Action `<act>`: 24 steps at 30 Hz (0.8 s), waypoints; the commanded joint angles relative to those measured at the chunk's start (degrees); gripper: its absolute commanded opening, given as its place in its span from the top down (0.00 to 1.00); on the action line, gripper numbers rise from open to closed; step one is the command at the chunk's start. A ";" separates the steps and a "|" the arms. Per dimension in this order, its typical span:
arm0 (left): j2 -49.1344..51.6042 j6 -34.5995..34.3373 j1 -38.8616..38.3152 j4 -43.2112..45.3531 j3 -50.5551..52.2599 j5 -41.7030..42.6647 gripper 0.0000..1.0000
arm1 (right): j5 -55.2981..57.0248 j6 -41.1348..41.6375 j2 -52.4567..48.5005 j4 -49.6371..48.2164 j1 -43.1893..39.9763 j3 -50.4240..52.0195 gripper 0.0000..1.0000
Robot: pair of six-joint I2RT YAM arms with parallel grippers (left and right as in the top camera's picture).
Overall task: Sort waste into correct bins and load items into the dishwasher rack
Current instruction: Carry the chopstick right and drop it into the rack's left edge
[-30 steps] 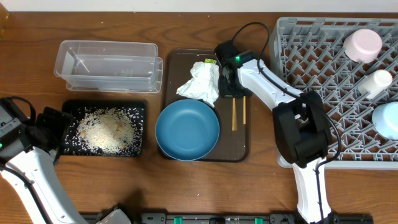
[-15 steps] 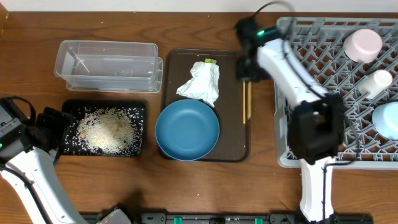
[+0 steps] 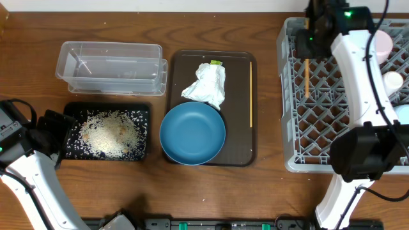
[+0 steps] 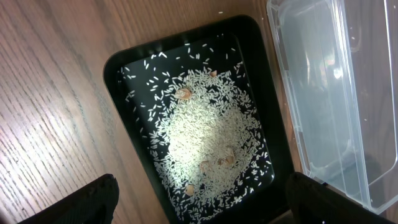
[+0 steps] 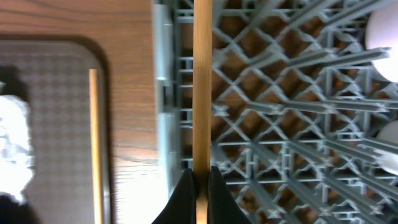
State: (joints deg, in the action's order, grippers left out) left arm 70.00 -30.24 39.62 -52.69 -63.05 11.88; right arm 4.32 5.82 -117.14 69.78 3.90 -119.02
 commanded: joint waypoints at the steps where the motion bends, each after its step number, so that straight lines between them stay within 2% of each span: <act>1: 0.00 -0.50 0.22 -0.22 -0.94 0.04 0.11 | -0.31 -3.34 -0.96 -0.52 -1.66 1.46 0.99; 12: 0.00 -0.50 0.22 -0.22 -0.94 0.07 0.11 | -8.48 -3.08 -1.05 -11.65 -1.09 14.43 0.92; 15: 0.00 -0.50 0.22 -0.22 -0.94 0.04 0.11 | -8.44 -3.08 -1.07 -12.20 -0.57 16.09 0.81; 18: 0.00 -0.50 0.22 -0.22 -0.94 0.07 0.11 | -8.46 -2.21 -1.05 -11.82 -0.46 16.28 0.58; 21: 0.00 -0.50 0.22 -0.22 -0.94 0.04 0.11 | -8.83 1.25 -0.92 -11.19 -0.46 16.26 0.55; 24: 0.00 -0.50 0.22 -0.22 -0.94 0.04 0.11 | -13.84 2.27 -0.76 -10.05 -0.46 16.26 0.55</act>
State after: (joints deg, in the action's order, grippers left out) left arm 70.00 -30.24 39.62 -52.69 -63.05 11.88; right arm -4.69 5.67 -118.10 59.18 3.20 -102.78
